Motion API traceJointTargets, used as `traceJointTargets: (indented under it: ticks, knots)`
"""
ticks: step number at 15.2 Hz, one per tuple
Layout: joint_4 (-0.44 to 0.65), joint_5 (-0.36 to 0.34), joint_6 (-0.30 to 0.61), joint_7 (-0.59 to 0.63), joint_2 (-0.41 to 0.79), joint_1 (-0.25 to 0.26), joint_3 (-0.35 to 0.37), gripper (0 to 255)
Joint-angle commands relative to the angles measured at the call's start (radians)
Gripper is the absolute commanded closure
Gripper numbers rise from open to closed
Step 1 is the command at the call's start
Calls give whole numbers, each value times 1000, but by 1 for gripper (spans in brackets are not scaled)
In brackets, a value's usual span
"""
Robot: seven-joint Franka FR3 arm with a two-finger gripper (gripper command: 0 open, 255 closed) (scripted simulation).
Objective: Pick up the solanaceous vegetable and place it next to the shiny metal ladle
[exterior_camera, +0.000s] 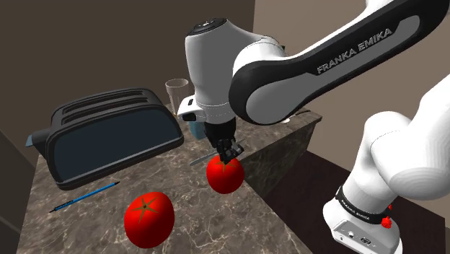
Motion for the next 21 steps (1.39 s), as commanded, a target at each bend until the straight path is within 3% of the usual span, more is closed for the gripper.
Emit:
traceJointTargets:
  ticks: [1, 21]
  knots:
    - [19, 3, -32, -6, -13, 1, -3, 255]
    - [240, 12, -307, -42, -71, -1, -23, 255]
